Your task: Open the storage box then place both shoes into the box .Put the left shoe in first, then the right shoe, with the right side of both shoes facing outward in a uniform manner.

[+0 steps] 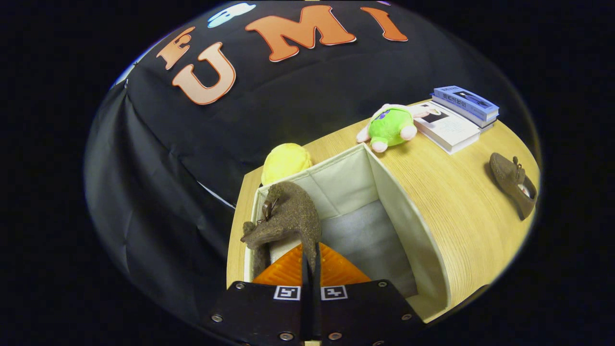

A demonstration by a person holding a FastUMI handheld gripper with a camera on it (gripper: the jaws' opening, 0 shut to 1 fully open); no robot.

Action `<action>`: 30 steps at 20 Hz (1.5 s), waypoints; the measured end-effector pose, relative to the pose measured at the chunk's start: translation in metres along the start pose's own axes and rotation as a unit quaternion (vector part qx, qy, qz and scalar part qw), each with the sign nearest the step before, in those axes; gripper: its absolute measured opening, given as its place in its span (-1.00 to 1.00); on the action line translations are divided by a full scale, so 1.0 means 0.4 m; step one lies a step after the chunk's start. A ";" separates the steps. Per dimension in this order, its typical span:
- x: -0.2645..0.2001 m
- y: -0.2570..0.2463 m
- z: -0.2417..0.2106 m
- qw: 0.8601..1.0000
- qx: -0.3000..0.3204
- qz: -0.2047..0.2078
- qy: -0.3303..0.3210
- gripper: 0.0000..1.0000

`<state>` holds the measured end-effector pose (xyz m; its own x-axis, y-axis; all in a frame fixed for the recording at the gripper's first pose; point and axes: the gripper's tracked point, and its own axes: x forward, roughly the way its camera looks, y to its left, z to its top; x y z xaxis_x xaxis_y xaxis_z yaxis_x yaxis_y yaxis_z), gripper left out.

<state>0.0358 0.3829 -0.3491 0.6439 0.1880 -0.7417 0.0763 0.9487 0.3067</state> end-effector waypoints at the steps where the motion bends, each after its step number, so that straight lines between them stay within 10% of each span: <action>1: -0.002 0.000 0.005 1.000 0.004 0.000 -0.003 -0.96; 6: 0.002 0.006 -0.007 1.000 -0.018 0.008 0.013 -0.89; 12: -0.036 0.009 0.078 0.998 -0.049 0.034 -0.009 0.98; 18: -0.109 -0.099 0.196 0.994 -0.093 0.037 -0.053 0.97; 30: -0.292 -0.807 0.383 0.978 -0.107 -0.137 -0.118 0.97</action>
<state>0.0527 0.0160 -0.2701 0.7805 -0.1209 -0.6133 0.1263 0.9914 -0.0347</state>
